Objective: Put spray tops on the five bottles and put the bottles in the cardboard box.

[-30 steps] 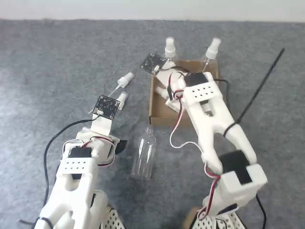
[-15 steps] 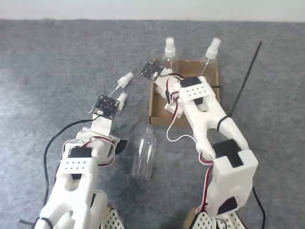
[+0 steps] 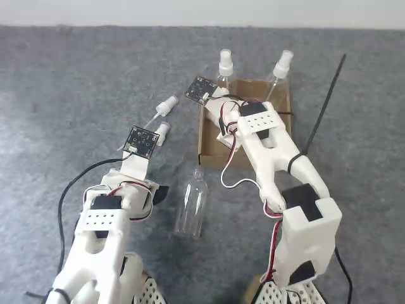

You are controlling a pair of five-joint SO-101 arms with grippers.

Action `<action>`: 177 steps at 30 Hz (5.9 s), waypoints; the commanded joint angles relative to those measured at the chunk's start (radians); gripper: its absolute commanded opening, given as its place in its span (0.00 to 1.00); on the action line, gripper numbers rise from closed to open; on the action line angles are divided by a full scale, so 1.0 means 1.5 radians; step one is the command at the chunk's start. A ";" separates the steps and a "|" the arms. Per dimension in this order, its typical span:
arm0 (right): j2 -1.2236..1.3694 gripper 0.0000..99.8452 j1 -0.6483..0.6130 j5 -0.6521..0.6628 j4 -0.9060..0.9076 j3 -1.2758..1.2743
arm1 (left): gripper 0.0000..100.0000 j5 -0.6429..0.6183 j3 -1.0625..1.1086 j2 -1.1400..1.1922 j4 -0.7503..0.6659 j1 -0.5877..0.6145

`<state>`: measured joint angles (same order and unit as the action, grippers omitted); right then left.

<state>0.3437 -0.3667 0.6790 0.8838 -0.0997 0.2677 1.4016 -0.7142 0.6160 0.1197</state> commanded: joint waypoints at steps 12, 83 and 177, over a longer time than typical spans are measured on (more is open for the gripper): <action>-0.007 0.17 0.006 -0.042 -0.012 0.038 | 0.31 0.007 -0.004 -0.021 0.002 -0.002; -0.251 0.04 0.024 -0.099 0.073 0.041 | 0.31 0.007 -0.004 -0.021 0.002 -0.002; -0.281 0.01 -0.011 -0.383 -1.070 -0.607 | 0.31 0.007 -0.004 -0.021 0.002 -0.002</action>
<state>-0.0767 -0.3851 0.0990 -0.6920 -1.0648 0.2677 1.4016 -0.7142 0.6160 0.1197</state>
